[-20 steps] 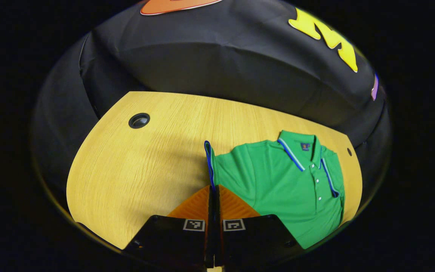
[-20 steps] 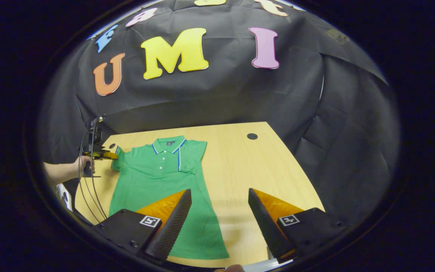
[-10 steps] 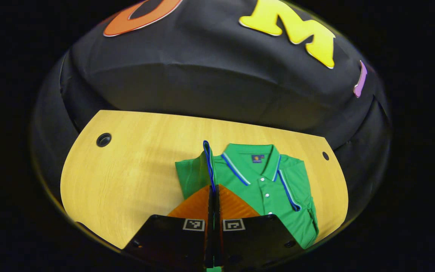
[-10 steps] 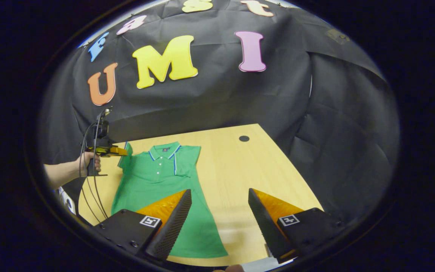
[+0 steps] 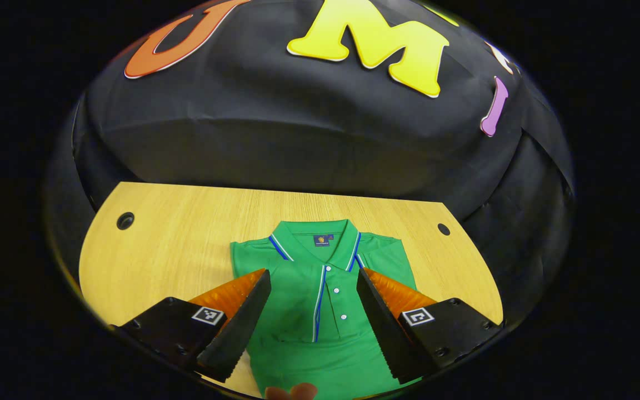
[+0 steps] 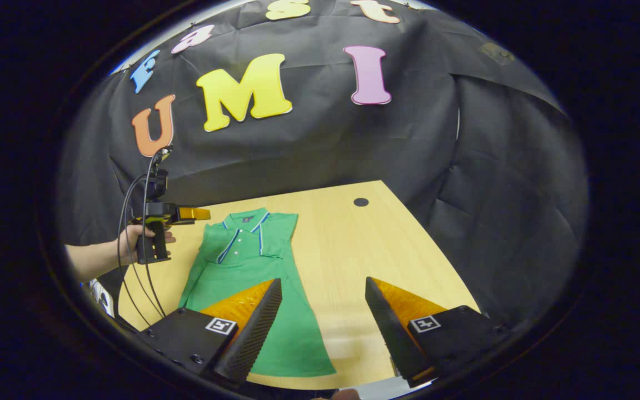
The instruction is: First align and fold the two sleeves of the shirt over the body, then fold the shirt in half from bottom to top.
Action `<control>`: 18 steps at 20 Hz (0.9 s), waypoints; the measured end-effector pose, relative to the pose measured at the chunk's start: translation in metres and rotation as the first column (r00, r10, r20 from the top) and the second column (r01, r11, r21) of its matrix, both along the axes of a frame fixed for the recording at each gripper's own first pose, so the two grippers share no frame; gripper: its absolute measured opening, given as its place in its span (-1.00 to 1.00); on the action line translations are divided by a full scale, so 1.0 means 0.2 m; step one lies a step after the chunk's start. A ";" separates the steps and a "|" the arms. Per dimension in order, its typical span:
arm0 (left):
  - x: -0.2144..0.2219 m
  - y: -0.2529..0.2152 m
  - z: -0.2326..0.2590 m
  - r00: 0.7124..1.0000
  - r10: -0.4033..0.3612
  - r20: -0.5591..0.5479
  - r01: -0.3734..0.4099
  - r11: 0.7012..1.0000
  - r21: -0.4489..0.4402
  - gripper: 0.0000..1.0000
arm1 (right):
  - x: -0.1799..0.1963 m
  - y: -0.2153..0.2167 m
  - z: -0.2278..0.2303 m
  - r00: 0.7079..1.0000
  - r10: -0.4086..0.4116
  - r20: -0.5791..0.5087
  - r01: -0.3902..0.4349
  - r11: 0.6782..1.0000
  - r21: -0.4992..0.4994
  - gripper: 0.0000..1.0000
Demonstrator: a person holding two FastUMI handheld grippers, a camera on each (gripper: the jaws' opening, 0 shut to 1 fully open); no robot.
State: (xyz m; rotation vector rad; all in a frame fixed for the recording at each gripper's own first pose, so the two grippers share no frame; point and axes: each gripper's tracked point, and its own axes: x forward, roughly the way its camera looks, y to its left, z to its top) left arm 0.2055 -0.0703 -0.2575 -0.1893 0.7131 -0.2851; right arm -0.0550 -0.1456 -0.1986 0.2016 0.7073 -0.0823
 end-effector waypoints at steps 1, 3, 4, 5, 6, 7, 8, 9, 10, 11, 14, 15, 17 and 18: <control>-0.04 0.04 0.02 1.000 0.001 0.012 -0.001 1.000 0.017 1.00 | 0.01 0.03 -0.01 1.000 0.019 0.001 -0.019 1.000 -0.001 0.87; -0.14 0.11 0.12 0.998 0.016 0.060 -0.017 1.000 0.024 1.00 | 0.05 0.08 -0.02 0.998 0.064 0.001 -0.064 0.998 -0.012 0.87; -0.20 0.13 0.16 0.996 0.018 0.083 -0.020 1.000 0.019 1.00 | 0.05 0.10 -0.04 0.996 0.089 -0.005 -0.089 0.996 -0.028 0.87; -0.27 0.15 0.20 0.995 0.016 0.099 -0.018 1.000 0.024 1.00 | 0.07 0.12 -0.06 0.993 0.114 -0.009 -0.114 0.993 -0.036 0.94; -0.35 0.19 0.22 0.994 0.010 0.112 -0.014 0.999 0.039 1.00 | 0.07 0.15 -0.07 0.990 0.138 -0.015 -0.138 0.990 -0.036 0.94; -0.43 0.21 0.23 0.993 -0.003 0.119 -0.004 0.998 0.059 1.00 | 0.08 0.17 -0.08 0.987 0.160 -0.022 -0.161 0.986 -0.039 0.87; -0.52 0.23 0.22 0.993 -0.015 0.120 0.004 0.996 0.085 1.00 | 0.08 0.19 -0.09 0.983 0.184 -0.028 -0.185 0.982 -0.047 0.94; -0.60 0.27 0.20 0.993 -0.018 0.116 0.005 0.994 0.107 1.00 | 0.08 0.20 -0.11 0.977 0.208 -0.038 -0.210 0.976 -0.064 0.87; -0.69 0.29 0.18 0.995 -0.018 0.103 0.006 0.993 0.115 1.00 | 0.08 0.20 -0.12 0.973 0.228 -0.046 -0.231 0.969 -0.093 0.86; -0.79 0.29 0.16 0.996 -0.019 0.083 0.009 0.993 0.115 1.00 | 0.07 0.21 -0.14 0.966 0.251 -0.061 -0.256 0.960 -0.116 0.86; -1.08 0.33 0.03 0.999 -0.029 0.015 0.027 0.992 0.124 1.00 | 0.01 0.26 -0.22 0.941 0.322 -0.105 -0.334 0.935 -0.120 0.94; -1.17 0.33 -0.03 0.999 -0.039 -0.023 0.041 0.992 0.121 1.00 | -0.02 0.27 -0.26 0.932 0.340 -0.121 -0.353 0.929 -0.109 0.87; -1.36 0.34 -0.15 0.994 -0.049 -0.099 0.061 0.991 0.123 1.00 | -0.09 0.31 -0.35 0.915 0.370 -0.159 -0.381 0.923 -0.047 0.94; -1.45 0.34 -0.20 0.989 -0.060 -0.134 0.076 0.990 0.119 1.00 | -0.12 0.32 -0.40 0.908 0.379 -0.180 -0.389 0.921 -0.026 0.95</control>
